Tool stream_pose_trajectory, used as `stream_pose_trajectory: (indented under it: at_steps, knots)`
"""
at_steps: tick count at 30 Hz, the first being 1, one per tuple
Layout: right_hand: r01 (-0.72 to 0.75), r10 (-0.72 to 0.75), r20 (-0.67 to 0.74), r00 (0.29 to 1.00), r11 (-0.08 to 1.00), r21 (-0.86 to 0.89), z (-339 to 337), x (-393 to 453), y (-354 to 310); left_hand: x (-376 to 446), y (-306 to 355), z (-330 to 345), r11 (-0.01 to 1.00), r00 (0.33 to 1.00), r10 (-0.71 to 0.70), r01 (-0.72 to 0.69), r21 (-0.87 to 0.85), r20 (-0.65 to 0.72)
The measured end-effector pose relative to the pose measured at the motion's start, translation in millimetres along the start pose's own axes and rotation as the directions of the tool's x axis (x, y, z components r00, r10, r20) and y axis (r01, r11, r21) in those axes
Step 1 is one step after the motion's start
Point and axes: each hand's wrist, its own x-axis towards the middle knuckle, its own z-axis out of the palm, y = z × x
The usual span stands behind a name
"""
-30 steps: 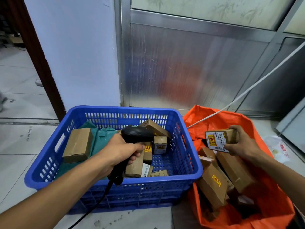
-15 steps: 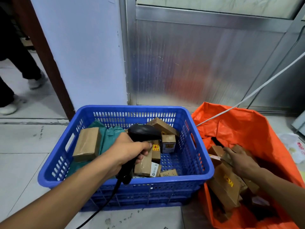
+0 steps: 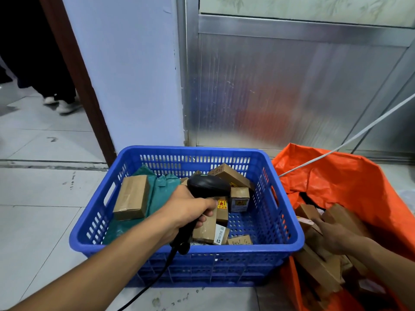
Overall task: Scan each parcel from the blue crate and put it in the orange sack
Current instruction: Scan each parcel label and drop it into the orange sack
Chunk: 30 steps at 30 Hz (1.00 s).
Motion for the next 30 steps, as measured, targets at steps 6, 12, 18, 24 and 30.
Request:
stream_pose_trajectory:
  at_steps: [6,12,18,24,30]
  knots:
    - [0.006,-0.041,-0.225,0.974,0.988,-0.152,-19.5,-21.9,-16.1,-1.3,1.9,-2.1,1.000,1.000,-0.005,0.005,0.005,-0.007]
    - [0.070,-0.051,-0.524,0.850,0.997,0.016,-29.0,-27.8,-48.9,-0.6,1.0,-3.7,1.000,1.000,-0.002,0.002,0.016,-0.007]
    - [0.306,-0.224,-0.540,0.811,0.950,0.066,-18.9,-49.4,-104.2,-2.0,1.1,-7.0,1.000,1.000,0.002,-0.002,0.014,-0.010]
    - [0.556,-0.394,-0.483,0.782,0.792,0.253,10.8,-81.0,-192.3,-3.2,8.3,-16.3,0.999,0.997,0.052,-0.052,0.010,-0.049]
    - [0.616,-0.481,-0.393,0.784,0.681,0.395,6.4,-78.3,-294.4,-1.5,17.9,-28.4,0.995,0.989,0.098,-0.096,0.025,-0.107]
